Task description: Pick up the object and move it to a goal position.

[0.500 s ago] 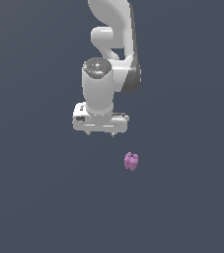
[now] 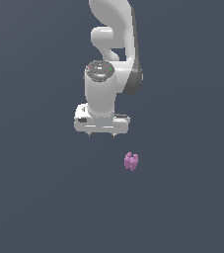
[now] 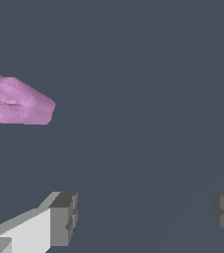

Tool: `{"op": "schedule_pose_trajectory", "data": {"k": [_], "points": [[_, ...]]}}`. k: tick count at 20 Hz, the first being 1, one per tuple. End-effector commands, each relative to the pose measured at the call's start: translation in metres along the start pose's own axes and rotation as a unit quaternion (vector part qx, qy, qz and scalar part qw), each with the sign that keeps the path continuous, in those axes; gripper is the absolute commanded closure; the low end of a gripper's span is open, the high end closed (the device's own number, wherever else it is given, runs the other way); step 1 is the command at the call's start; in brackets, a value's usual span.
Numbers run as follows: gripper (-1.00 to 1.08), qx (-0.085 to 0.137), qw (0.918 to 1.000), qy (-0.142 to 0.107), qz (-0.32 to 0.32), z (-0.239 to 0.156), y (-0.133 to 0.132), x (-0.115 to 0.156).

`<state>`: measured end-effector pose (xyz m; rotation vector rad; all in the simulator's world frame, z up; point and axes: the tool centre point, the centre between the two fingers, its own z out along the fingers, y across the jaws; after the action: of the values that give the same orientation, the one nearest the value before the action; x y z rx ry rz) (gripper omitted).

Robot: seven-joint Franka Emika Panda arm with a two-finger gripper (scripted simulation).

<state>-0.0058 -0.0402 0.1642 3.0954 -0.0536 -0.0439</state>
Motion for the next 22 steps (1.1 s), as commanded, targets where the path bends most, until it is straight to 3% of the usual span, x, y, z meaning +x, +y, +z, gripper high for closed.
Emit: {"op": "schedule_pose_trajectory", "data": {"k": [1, 14, 22], "points": [[-0.92, -0.001, 1.0, -0.002, 0.002, 0.001, 0.0, 0.0], [-0.92, -0.001, 0.9981, -0.001, -0.061, 0.002, -0.012, 0.008], [-0.92, -0.001, 0.9859, 0.001, -0.167, 0.004, -0.034, 0.022]]}}
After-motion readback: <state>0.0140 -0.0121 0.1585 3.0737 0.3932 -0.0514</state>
